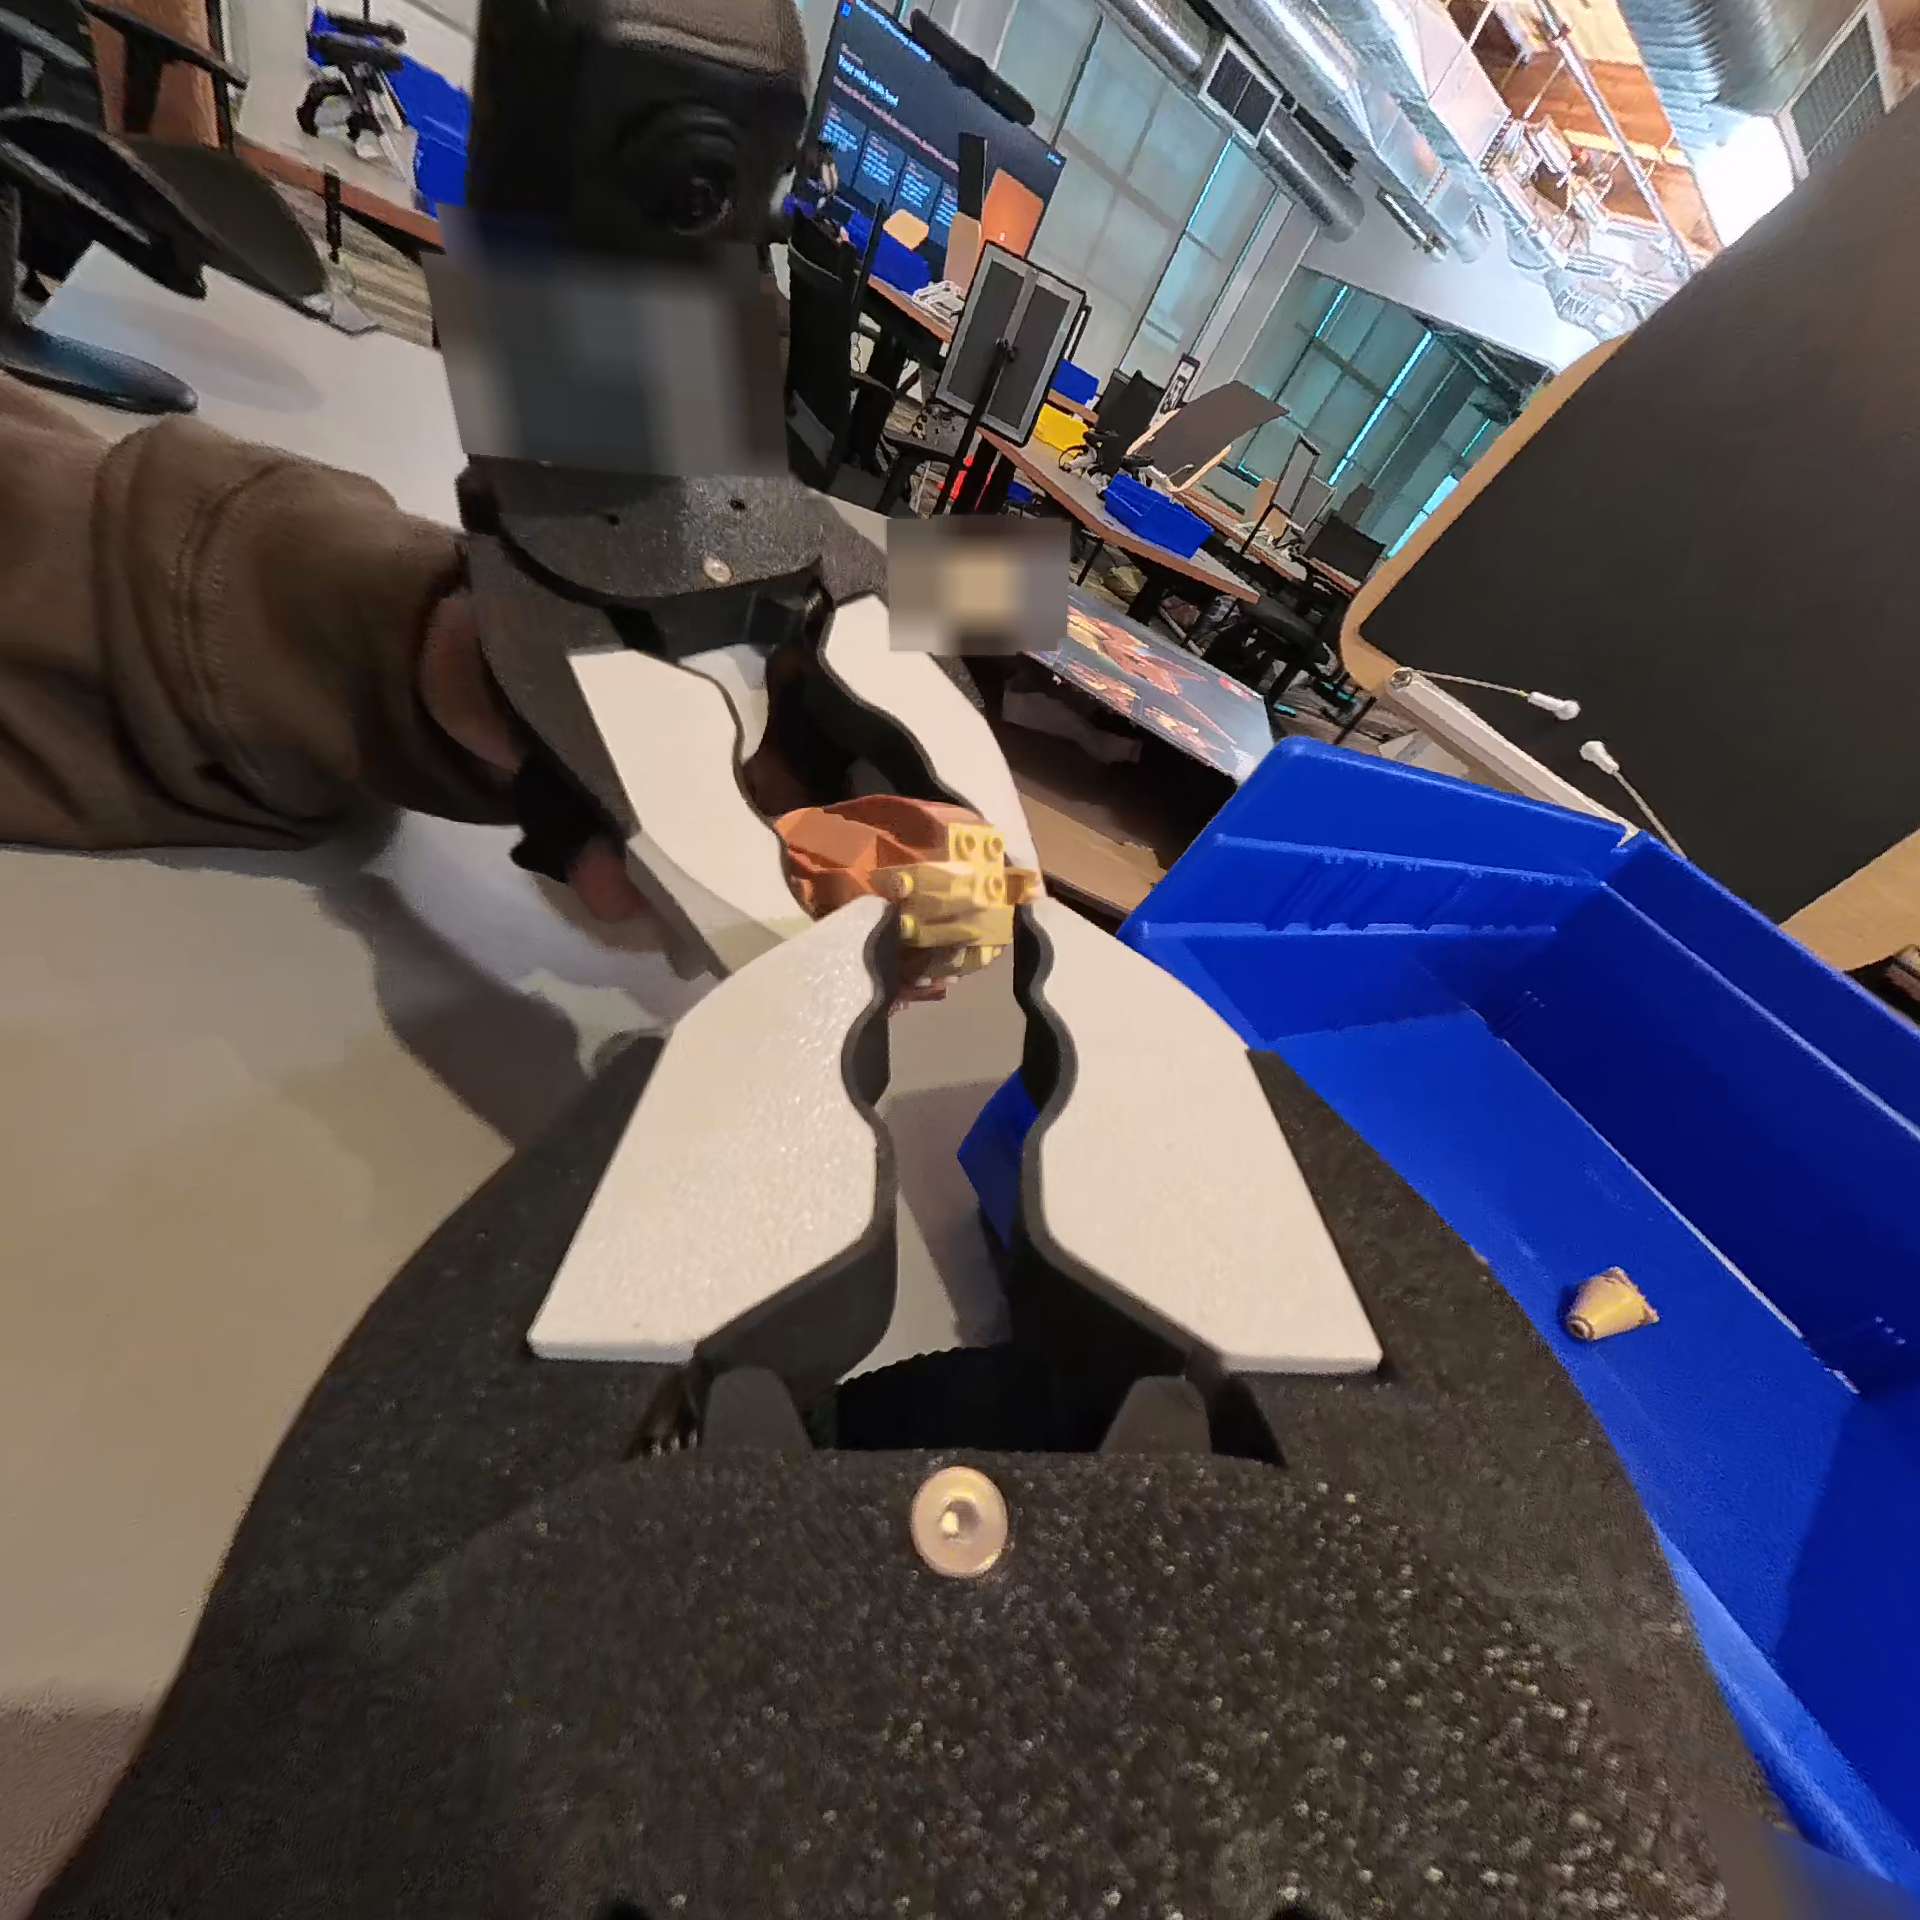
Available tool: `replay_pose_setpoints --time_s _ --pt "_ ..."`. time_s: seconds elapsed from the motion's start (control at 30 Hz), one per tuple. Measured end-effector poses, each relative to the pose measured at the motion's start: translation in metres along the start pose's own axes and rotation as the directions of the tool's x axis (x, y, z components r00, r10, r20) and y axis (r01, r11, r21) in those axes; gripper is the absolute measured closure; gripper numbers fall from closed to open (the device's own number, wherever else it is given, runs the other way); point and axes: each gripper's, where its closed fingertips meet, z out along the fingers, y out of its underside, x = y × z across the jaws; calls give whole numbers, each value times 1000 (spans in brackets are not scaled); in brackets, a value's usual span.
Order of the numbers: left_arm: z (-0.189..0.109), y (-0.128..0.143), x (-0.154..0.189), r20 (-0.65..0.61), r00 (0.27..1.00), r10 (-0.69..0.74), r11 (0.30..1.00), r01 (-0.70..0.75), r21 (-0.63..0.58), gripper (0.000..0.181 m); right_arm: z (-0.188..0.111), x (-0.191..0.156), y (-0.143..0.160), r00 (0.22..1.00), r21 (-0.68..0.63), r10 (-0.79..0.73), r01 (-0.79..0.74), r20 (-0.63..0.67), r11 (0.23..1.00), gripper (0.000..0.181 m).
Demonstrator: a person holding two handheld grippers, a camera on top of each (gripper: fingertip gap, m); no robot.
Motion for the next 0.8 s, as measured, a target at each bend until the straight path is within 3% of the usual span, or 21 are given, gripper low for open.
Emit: replay_pose_setpoints --time_s 0.37,0.8 --pt "2 16 3 48 950 307 940 -295 -172 128 3 -13 20 952 -102 -304 305 32 947 167" --pt "8 33 -1 70 919 389 886 -351 -304 129 11 -17 46 878 -249 -477 472 43 846 161"
